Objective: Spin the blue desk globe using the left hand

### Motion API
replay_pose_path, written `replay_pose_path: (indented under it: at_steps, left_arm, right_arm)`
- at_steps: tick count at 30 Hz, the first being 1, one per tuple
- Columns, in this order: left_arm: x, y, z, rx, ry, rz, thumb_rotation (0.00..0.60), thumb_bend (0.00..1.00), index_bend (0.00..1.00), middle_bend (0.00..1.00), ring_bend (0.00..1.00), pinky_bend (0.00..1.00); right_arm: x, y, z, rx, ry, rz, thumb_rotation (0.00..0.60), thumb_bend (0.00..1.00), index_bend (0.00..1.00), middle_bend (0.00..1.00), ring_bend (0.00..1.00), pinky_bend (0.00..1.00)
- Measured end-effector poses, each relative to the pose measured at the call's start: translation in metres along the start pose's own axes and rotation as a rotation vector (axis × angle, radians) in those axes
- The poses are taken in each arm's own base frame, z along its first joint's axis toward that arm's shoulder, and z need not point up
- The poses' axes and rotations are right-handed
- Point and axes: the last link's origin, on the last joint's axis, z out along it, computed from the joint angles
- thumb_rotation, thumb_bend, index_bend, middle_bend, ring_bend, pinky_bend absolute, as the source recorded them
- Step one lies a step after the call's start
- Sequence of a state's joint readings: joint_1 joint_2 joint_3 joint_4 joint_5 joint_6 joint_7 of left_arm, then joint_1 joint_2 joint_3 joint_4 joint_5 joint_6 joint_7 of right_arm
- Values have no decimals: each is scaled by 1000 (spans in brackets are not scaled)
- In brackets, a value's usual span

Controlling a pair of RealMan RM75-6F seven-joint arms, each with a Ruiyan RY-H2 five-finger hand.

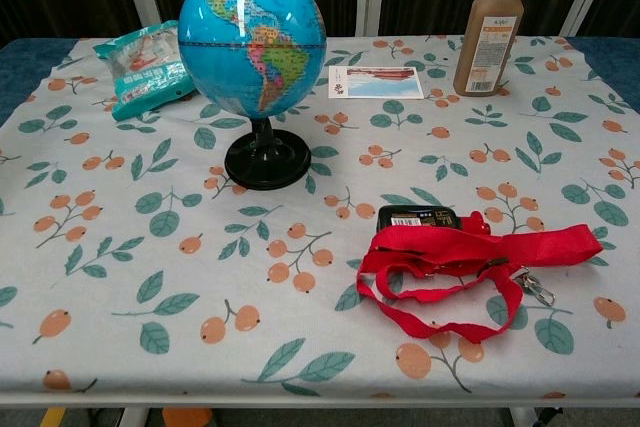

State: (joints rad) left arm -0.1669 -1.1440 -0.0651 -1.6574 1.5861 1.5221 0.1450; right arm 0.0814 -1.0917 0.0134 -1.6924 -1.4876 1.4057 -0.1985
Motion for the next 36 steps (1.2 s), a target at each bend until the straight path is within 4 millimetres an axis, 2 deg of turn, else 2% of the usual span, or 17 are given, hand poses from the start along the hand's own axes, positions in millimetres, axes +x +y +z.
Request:
replay_pose_path:
  at_steps: [14,24,30,36]
  left_arm:
    - [0,2,1,-6,-13,-1,600,126,55,36,0,0]
    - [-9,3,0,-4,-53,0,600,126,55,35,0,0]
    - [-5,17,14,-104,-37,23,600,127,55,36,0,0]
    - [7,56,46,-295,-18,32,600,129,55,35,0,0]
  right_arm:
    - [0,-2,1,8,9,3,600,97,0,0,0,0]
    - [-1,3,0,19,12,1,600,104,0,0,0,0]
    - [-2,4,-1,27,13,-4,600,109,0,0,0,0]
    - [-3,4,-1,21,12,-2,600,109,0,0,0,0]
